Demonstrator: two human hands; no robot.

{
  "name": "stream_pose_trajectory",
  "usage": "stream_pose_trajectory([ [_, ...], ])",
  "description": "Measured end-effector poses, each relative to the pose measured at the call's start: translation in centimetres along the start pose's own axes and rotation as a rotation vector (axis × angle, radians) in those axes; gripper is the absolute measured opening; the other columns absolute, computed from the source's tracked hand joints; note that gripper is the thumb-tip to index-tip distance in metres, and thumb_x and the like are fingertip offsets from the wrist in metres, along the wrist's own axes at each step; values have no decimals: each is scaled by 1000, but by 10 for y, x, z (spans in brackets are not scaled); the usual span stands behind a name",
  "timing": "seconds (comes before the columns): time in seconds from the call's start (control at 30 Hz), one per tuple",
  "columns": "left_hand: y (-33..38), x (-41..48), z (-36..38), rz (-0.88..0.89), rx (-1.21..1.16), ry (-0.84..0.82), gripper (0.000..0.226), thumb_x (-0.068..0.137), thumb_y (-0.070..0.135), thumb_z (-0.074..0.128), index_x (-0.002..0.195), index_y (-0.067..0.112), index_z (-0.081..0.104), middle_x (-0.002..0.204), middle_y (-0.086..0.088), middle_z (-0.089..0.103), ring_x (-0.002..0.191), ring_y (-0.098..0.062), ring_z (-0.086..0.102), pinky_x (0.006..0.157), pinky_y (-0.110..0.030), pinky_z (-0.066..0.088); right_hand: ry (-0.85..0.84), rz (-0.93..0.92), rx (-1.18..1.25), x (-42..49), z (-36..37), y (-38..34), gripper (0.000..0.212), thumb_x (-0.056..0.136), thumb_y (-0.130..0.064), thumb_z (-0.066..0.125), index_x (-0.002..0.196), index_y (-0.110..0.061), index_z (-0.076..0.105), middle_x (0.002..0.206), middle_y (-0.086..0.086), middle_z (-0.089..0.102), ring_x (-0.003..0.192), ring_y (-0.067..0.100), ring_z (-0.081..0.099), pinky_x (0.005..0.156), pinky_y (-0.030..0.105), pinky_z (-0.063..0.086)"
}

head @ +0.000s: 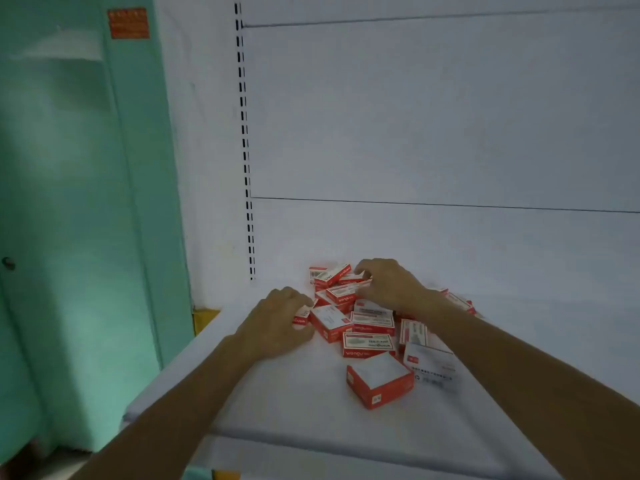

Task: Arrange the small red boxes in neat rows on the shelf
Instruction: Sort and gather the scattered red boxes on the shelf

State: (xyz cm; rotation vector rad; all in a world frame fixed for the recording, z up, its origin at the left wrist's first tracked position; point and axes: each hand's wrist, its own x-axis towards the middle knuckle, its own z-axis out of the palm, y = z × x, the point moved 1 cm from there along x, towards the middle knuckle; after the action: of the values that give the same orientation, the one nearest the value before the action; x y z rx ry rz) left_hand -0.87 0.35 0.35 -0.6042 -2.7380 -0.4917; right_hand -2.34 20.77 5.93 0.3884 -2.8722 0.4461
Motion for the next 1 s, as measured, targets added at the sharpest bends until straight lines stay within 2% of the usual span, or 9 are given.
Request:
stream_pose_trajectory([
  [0.17, 0, 13, 5, 29, 85, -71, 70, 72, 68, 56, 128, 28, 46, 132, 5, 49, 116, -14, 42, 97, -33, 37, 17, -87, -121, 12, 10, -10, 15, 85, -21, 59, 98, -14, 61, 105, 3, 63, 90, 15, 57, 74, 25, 45],
  [0.33, 4, 14, 6, 155, -4, -97, 68, 76, 56, 60, 135, 29, 39, 136, 4, 48, 119, -14, 41, 98, -29, 34, 25, 14, -202, 14, 7, -3, 7, 83, -25, 55, 83, -18, 58, 96, 2, 65, 84, 18, 59, 70, 29, 44],
  [0.5, 9, 21, 6, 209, 27, -149, 68, 77, 55, 59, 137, 33, 35, 138, 4, 46, 117, -15, 42, 89, -25, 34, -169, 69, -190, 5, 10, 14, 21, 84, -30, 57, 100, -16, 56, 107, 3, 61, 91, 16, 56, 74, 26, 43],
  [0.63, 7, 29, 5, 205, -42, -183, 65, 70, 60, 64, 127, 34, 47, 129, 9, 52, 103, -7, 45, 72, -9, 29, -250, 88, -107, 7, 5, 17, 32, 84, -33, 61, 110, -14, 56, 110, 2, 58, 91, 12, 53, 75, 23, 40],
  [0.77, -1, 33, 5, 110, -145, -173, 64, 60, 62, 72, 116, 41, 50, 101, 18, 40, 95, -3, 39, 63, -9, 30, -265, 120, -123, 10, 8, 21, 43, 84, -43, 60, 115, -12, 58, 112, 3, 62, 95, 16, 58, 78, 24, 42],
  [0.9, 1, 34, 1, 77, -60, -72, 64, 59, 75, 61, 109, 38, 49, 101, 15, 40, 88, -7, 42, 62, -17, 37, -266, 106, -218, 10, 7, 24, 44, 85, -51, 55, 106, -12, 59, 97, -2, 63, 80, 13, 57, 70, 23, 44],
  [1.0, 9, 39, -9, 104, -25, 63, 58, 65, 78, 50, 101, 33, 49, 99, 13, 51, 72, -5, 46, 54, -17, 31, -149, -20, -369, 8, 4, 25, 49, 85, -53, 52, 106, -11, 62, 100, 2, 62, 80, 12, 53, 75, 27, 47],
])
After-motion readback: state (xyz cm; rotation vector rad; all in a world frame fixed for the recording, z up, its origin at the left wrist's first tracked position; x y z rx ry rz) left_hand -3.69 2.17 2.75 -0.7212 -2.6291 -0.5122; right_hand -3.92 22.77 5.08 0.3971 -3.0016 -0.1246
